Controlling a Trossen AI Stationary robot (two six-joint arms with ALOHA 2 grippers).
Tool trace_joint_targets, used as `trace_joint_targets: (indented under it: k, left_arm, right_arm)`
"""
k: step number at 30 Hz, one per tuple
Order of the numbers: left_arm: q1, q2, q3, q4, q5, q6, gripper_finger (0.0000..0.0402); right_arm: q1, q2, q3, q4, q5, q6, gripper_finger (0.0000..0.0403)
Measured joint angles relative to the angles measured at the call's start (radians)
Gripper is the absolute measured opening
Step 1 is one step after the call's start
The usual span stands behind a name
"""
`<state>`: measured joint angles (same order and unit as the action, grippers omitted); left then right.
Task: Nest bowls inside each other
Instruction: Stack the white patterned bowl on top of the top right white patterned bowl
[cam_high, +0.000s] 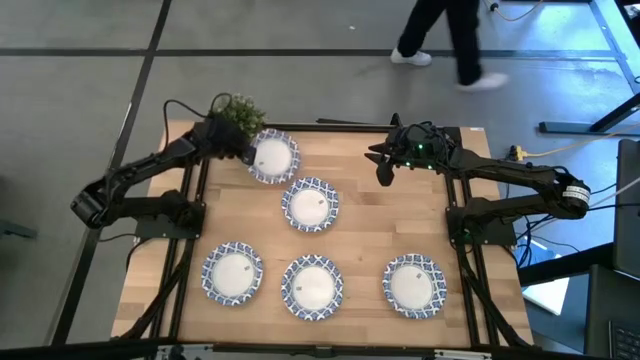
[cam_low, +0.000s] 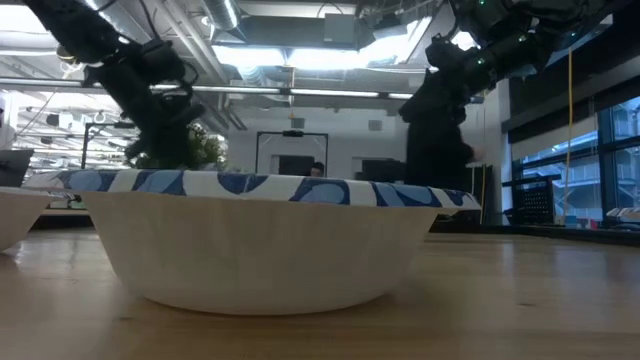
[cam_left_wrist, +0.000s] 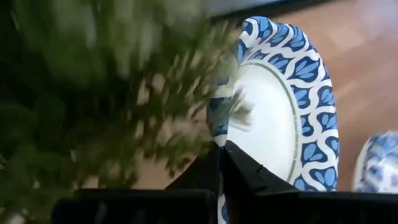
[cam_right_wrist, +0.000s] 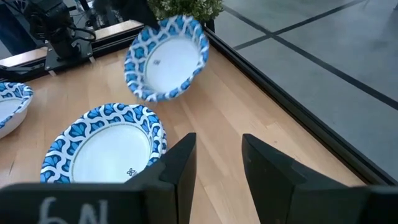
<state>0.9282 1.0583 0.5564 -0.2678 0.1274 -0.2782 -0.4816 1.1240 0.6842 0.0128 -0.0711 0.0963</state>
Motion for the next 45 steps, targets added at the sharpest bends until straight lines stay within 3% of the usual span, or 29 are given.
trace_joint_targets:
  k: [8,17,25,33,45]
  left_arm:
    - [-0.003,0.000,0.075,-0.008,0.184,-0.005,0.0002]
    - [-0.113,0.000,0.081,-0.009,0.336,-0.060,0.0001]
    - [-0.265,0.000,0.081,0.040,0.321,-0.121,0.0001]
    - [-0.387,0.042,0.081,0.106,0.224,-0.160,0.0000]
    - [-0.420,0.239,0.081,0.181,0.204,-0.164,0.0000]
  right_arm:
    - [-0.001,0.000,0.000,0.000,0.022,-0.024,0.0129]
    - [-0.028,0.000,0.000,0.000,0.053,-0.027,0.0129]
    - [-0.040,0.000,0.000,0.001,0.053,-0.027,0.0129]
    - [-0.040,0.000,0.000,0.001,0.052,-0.022,0.0129]
    - [-0.040,0.000,0.000,0.001,0.036,-0.014,0.0129]
